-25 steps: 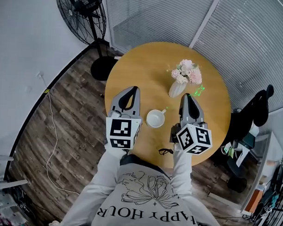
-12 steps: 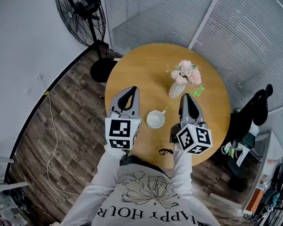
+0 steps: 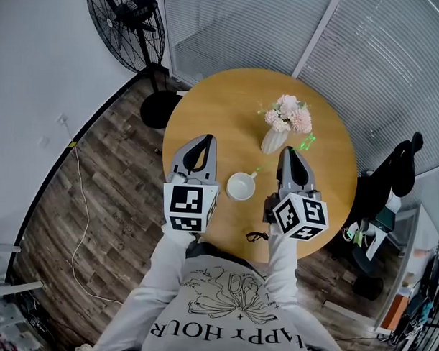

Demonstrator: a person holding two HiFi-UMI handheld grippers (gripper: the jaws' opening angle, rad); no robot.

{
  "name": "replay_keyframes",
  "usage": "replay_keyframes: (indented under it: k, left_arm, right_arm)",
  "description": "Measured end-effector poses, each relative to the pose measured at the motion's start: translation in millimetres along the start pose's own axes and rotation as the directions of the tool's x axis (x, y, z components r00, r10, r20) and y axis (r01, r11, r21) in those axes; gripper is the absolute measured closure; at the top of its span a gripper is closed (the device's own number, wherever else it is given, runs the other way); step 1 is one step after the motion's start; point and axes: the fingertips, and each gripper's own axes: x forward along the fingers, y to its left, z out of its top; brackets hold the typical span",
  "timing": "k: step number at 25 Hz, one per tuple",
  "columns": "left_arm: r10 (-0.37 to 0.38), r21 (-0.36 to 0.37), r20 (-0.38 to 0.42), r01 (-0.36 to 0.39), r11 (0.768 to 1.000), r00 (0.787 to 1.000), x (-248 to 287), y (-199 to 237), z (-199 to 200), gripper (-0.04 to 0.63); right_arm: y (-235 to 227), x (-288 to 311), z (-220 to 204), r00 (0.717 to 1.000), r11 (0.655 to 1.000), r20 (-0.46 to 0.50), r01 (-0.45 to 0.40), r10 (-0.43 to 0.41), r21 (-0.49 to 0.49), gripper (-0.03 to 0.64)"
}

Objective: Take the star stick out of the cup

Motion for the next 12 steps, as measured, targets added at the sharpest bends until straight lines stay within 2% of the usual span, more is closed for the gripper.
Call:
replay_keyframes:
  k: [12]
  left_arm:
    - [0.001,0.0,-0.003,-0.001,1.0,1.0,4.0,-1.4,0.1,0.591]
  right_arm:
    - [-2.9,2.8,-2.1,1.0,1.0,-0.01,0.001,-0.001,0.002,0.601]
